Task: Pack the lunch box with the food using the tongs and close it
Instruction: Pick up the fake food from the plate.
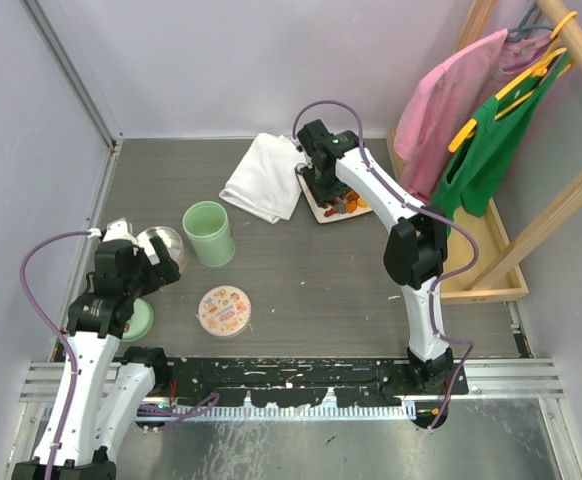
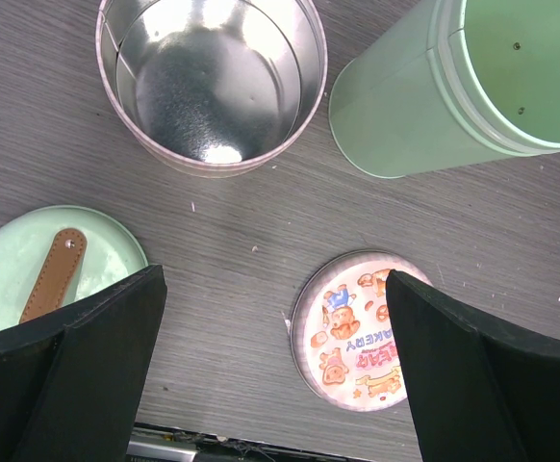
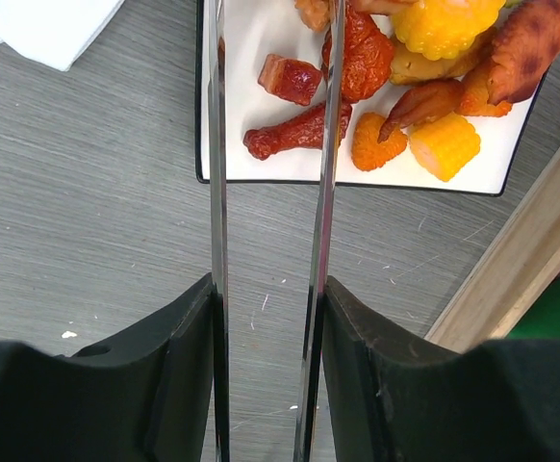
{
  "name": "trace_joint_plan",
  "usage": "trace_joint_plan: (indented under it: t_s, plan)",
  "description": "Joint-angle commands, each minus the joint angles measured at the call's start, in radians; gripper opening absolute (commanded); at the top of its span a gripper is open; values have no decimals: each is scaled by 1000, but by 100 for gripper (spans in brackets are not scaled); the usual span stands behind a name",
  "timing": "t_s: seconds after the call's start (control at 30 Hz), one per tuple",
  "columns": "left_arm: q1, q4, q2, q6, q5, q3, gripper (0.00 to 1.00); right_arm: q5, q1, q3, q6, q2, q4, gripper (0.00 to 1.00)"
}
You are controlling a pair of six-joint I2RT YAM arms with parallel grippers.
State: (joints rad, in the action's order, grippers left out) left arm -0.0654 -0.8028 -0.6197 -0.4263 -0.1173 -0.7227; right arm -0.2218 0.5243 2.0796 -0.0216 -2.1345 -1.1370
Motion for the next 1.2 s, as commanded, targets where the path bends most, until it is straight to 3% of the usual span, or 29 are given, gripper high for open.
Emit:
trace_joint_plan:
  t_s: [0.0, 0.4, 0.63, 1.17]
  plan:
    - [-4, 37, 0, 7, 4, -11, 98, -24, -3, 48, -1, 3, 3, 48]
    - [-4, 39, 0, 8, 0, -10, 98, -16, -3, 95, -10, -52, -8, 49]
    - [-4, 38, 5, 8, -3, -10, 98, 57, -3, 78, -4, -9, -24, 44]
    - [-4, 39, 0, 8, 3, -10, 98, 20, -7, 52, -6, -11, -27, 49]
